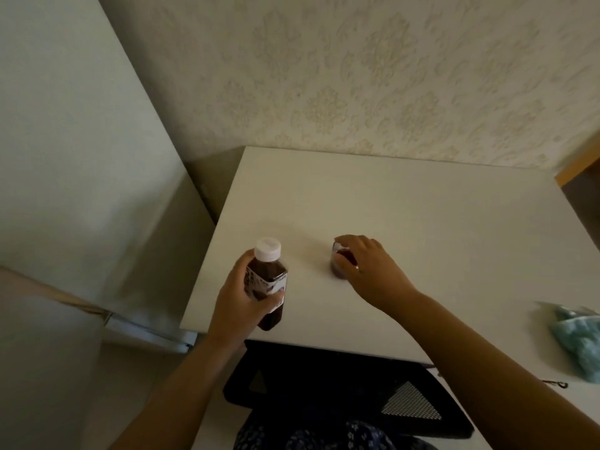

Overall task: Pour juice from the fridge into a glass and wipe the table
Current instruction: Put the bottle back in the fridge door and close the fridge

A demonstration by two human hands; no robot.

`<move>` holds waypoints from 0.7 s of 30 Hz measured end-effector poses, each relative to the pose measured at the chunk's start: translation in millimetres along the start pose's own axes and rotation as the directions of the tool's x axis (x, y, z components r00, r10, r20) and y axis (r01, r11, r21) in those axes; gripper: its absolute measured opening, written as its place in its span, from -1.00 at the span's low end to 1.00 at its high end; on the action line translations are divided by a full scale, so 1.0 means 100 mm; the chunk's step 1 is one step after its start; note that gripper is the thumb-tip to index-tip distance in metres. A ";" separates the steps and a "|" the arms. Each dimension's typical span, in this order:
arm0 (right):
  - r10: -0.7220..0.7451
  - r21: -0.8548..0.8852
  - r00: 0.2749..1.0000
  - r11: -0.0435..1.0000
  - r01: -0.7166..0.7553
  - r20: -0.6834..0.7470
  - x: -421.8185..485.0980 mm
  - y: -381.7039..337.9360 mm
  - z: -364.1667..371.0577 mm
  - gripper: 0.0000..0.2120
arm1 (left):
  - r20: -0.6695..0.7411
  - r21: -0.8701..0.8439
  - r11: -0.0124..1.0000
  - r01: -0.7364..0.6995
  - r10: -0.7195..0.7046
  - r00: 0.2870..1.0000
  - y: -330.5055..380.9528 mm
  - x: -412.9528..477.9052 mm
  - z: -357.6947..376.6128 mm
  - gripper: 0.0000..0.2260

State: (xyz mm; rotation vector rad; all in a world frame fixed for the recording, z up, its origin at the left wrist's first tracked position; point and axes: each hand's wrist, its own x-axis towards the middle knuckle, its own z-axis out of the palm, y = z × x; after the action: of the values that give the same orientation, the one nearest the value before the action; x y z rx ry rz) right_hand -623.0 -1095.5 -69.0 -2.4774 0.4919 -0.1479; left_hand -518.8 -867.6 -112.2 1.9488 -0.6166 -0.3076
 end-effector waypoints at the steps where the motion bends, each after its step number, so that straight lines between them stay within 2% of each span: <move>1: -0.020 0.006 1.000 1.000 0.020 0.006 -0.04 -0.01 0.00 -0.60 | -0.017 -0.019 1.000 0.000 0.000 1.000 0.00 -0.06 -0.05 -0.31; 6: -0.213 0.008 0.973 0.977 0.213 0.092 -0.15 -0.21 -0.06 -0.58 | -0.180 -0.088 0.995 0.055 -0.071 0.981 0.06 -0.47 -0.33 -0.28; 10: -0.402 0.110 0.900 0.915 0.388 0.169 -0.28 -0.55 -0.12 -0.59 | -0.386 -0.068 0.996 0.050 -0.073 0.920 0.22 -1.01 -0.50 -0.30; 16: -0.647 0.205 0.701 0.761 0.615 0.301 -0.77 -1.16 0.06 -0.61 | -0.657 -0.114 0.991 0.075 -0.131 0.743 0.50 -2.17 -0.57 -0.27; 21: -0.757 0.315 0.512 0.642 0.699 0.406 -1.32 -1.65 0.37 -0.62 | -0.801 -0.101 0.977 0.190 -0.193 0.567 0.64 -3.23 -0.61 -0.21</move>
State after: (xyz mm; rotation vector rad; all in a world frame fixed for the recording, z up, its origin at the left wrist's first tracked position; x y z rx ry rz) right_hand -685.9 -901.6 -2.1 -2.3081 -0.8143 0.1520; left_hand -778.4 -666.4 -45.5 1.8925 0.2186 0.4665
